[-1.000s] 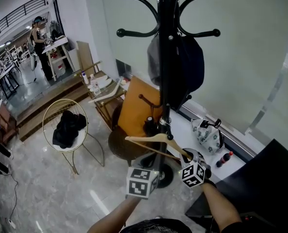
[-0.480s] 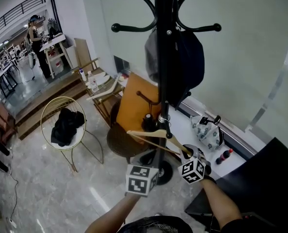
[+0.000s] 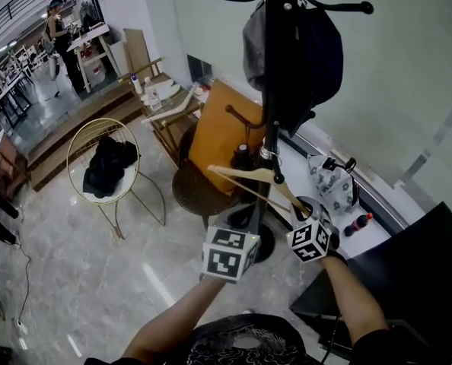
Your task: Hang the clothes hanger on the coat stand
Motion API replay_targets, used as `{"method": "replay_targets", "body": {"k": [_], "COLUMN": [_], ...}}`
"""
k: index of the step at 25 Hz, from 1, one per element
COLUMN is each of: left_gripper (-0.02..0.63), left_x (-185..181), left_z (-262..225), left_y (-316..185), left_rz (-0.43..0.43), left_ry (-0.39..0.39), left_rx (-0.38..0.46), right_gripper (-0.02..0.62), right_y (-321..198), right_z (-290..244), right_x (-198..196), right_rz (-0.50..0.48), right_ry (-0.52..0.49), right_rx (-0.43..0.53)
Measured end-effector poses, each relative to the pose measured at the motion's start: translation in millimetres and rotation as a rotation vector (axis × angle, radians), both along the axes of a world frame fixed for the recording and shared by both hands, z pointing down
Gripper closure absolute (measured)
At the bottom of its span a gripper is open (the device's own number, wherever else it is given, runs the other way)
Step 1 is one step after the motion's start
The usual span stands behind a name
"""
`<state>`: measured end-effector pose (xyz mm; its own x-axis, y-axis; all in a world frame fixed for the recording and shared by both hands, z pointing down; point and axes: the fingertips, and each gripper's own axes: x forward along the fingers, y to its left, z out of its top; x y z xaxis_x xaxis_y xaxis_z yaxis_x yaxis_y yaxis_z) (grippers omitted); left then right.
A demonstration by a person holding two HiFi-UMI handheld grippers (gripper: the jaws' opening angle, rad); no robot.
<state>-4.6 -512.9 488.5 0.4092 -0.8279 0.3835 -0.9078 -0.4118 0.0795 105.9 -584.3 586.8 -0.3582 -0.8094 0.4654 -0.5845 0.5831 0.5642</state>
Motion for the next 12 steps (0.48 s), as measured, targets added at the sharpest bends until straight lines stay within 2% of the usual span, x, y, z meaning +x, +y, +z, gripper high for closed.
{"method": "replay_targets", "body": {"k": [8,12], "left_gripper": [0.6,0.601], "left_x": [-0.9,-2.1], "left_z": [1.1,0.3], "left_y": [0.3,1.9], "left_rz": [-0.002,-0.005], "left_ry": [0.003,-0.004], "left_rx": [-0.013,-0.005], "right_gripper": [0.525,0.47], "right_y": [-1.0,1.4], "right_z": [3.5,4.6], "right_x": [-1.7,-1.7], "right_rz": [-0.008,-0.004], "right_ry": [0.012,0.006], "right_rx": [-0.014,-0.023]}}
